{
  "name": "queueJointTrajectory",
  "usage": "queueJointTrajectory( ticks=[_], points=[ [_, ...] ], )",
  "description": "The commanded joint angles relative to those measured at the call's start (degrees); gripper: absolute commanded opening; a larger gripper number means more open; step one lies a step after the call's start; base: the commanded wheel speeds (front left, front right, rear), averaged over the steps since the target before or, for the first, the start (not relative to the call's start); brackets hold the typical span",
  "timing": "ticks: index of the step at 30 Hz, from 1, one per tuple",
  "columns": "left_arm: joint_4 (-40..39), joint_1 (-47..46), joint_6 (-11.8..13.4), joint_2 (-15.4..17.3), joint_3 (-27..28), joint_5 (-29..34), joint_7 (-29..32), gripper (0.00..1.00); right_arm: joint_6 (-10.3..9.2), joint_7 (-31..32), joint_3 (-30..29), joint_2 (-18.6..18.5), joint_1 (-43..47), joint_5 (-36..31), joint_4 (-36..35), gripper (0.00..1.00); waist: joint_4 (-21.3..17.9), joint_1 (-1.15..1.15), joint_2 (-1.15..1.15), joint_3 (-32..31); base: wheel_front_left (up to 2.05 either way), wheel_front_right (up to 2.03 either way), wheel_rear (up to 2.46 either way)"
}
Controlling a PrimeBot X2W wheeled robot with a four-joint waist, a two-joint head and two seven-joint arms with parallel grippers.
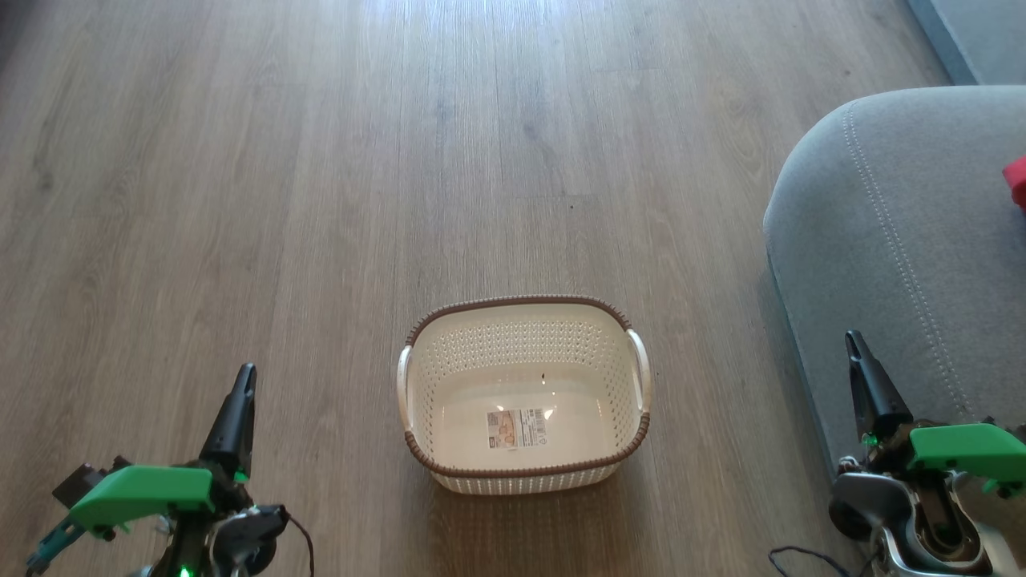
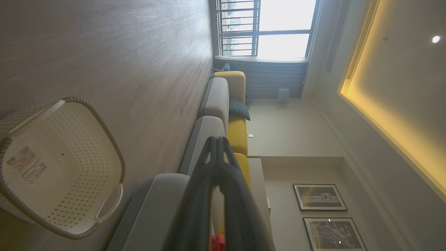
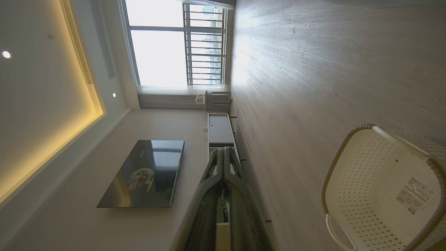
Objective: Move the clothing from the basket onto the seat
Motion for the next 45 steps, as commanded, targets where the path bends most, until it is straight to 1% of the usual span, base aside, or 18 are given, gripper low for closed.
queueJointTrajectory(
  ticks=[1,45],
  points=[
    [-2.0,-2.7,-0.5,0.8,1.9,-0.4,0.4,0.0,0.0,0.3,1.0,0.0,-1.6,0.3,-2.2,0.0,0.0,0.0,0.0,0.0,0.0,0.0,0.0],
    [-2.0,-2.7,-0.5,0.8,1.9,-0.4,0.4,0.0,0.0,0.3,1.0,0.0,-1.6,0.3,-2.2,0.0,0.0,0.0,0.0,0.0,0.0,0.0,0.0]
  ],
)
